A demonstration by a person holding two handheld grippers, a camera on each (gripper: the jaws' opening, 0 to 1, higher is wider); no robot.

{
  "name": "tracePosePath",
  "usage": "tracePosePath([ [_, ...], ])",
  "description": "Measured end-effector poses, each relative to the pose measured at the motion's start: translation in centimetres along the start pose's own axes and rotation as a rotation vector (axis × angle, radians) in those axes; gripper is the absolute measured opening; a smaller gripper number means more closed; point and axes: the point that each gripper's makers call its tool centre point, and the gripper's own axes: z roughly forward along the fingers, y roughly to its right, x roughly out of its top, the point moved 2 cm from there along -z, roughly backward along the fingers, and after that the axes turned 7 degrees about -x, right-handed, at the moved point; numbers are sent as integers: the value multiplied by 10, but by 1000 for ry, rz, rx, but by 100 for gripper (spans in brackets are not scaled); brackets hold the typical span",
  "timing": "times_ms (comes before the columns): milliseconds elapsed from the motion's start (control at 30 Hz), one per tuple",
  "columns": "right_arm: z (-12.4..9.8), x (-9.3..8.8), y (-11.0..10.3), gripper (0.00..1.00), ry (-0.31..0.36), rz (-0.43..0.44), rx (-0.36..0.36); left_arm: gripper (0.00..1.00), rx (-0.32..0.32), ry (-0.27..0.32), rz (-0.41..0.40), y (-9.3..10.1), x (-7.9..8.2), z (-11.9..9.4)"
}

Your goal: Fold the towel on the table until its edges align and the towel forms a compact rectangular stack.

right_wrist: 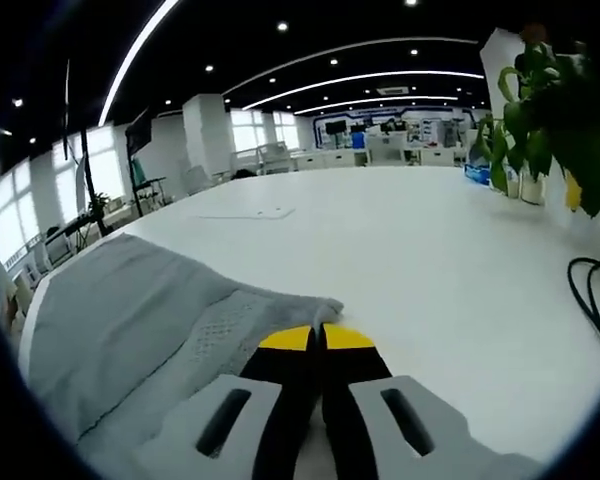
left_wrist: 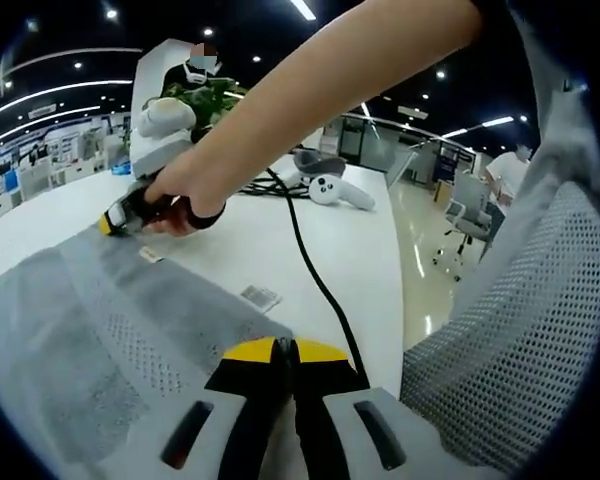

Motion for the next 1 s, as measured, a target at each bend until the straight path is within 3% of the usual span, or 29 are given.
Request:
tracePosePath([
  [200, -2, 2, -4, 0, -13, 20, -7, 5, 0, 20, -40, -1, -1, 0],
  [267, -3, 2, -5, 0, -32, -28, -15, 5, -6, 26, -45, -2, 0, 1],
  [467, -1, 1, -2, 0, -20, 38, -36, 5, -20, -17, -29, -1, 3, 3],
  [567, 1, 4, 0, 0, -125, 257, -106, 5, -11, -34, -18, -1, 3, 3],
  [633, 2, 6, -1, 0, -177, 231, -118, 5, -13, -35, -30, -2, 4, 3],
  [733, 4, 28, -18, 0, -101, 225, -57, 5, -15, -30, -17, -5, 12, -5],
  [1000, -13, 65, -57, 0, -57, 179, 7, 5, 14, 27, 24, -18, 48, -46],
])
